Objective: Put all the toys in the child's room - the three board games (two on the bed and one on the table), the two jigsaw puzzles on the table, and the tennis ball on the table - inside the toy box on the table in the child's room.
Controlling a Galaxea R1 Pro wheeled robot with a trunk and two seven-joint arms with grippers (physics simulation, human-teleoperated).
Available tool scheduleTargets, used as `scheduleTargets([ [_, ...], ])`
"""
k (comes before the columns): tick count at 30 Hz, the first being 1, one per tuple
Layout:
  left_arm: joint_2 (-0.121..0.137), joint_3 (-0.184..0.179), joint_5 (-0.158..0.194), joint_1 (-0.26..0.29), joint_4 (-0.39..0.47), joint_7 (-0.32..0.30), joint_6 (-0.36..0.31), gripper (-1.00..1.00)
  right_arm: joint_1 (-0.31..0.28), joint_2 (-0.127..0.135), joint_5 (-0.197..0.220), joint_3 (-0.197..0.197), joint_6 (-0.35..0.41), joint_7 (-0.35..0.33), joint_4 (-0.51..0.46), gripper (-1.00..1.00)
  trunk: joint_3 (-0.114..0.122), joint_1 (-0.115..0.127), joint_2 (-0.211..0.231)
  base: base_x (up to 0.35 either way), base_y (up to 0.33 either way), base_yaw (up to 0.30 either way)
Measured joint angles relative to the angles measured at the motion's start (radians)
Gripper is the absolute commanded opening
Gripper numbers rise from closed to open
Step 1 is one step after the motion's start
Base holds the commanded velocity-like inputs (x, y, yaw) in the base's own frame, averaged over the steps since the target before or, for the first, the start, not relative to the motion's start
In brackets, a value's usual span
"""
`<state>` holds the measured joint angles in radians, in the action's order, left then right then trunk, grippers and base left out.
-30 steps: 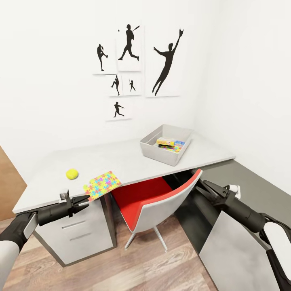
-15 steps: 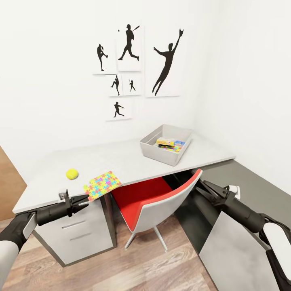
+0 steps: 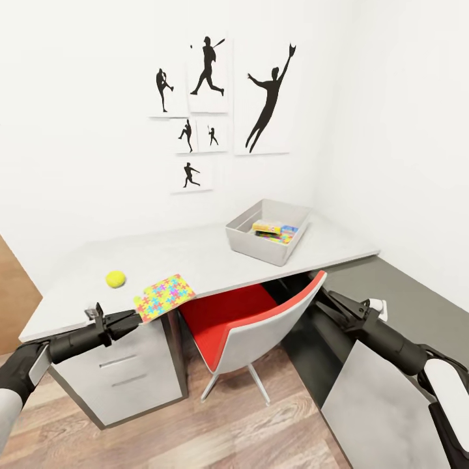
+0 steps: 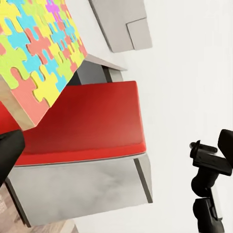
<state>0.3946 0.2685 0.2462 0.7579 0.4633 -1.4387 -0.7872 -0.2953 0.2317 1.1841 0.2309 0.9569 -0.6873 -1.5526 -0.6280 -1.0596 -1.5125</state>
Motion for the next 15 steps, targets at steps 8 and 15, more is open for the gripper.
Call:
scheduleTargets([
  [8,0.013,0.015,0.001,-0.001,0.0,-0.005,0.0,1.0,0.0,0.0,-0.002,0.0,0.0,0.005,0.0,1.0,-0.006,-0.008,-0.014,0.0,0.0,0.0],
  [15,0.015,0.022,0.001,-0.001,-0.001,-0.006,-0.001,1.0,0.0,0.0,-0.002,0.0,-0.001,0.006,0.0,1.0,-0.028,-0.034,-0.063,0.0,0.0,0.0],
])
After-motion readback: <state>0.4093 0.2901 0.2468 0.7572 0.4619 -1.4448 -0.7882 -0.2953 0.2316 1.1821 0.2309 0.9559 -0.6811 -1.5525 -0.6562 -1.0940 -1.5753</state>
